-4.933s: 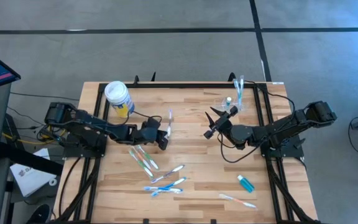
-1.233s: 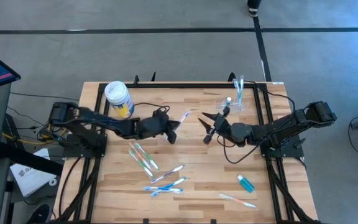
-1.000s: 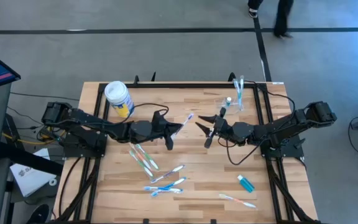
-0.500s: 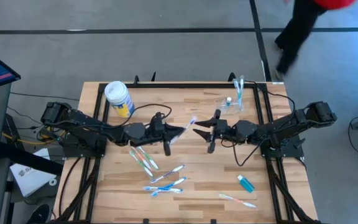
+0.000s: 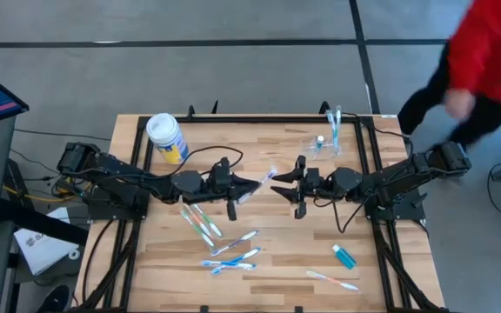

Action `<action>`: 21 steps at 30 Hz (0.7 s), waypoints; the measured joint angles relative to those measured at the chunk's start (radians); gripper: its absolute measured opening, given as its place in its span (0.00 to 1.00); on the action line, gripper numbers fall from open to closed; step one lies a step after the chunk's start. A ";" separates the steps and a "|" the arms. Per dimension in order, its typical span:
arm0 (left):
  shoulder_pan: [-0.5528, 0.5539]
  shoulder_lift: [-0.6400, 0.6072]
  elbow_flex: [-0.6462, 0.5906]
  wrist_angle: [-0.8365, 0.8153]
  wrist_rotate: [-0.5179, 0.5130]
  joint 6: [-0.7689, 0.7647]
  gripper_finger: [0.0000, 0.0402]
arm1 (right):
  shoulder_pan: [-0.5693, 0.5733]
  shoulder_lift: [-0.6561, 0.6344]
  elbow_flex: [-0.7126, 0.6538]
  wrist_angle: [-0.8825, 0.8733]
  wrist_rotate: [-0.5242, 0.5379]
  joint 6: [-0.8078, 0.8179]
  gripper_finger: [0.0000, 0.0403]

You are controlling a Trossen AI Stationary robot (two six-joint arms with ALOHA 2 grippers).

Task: Pick & Place toothbrushing station
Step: Put the top purple toothbrush into the right transparent organizer

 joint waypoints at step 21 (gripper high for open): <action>-0.005 0.121 -0.001 0.187 0.013 0.023 0.00 | 0.001 0.006 0.000 0.036 -0.029 0.001 0.28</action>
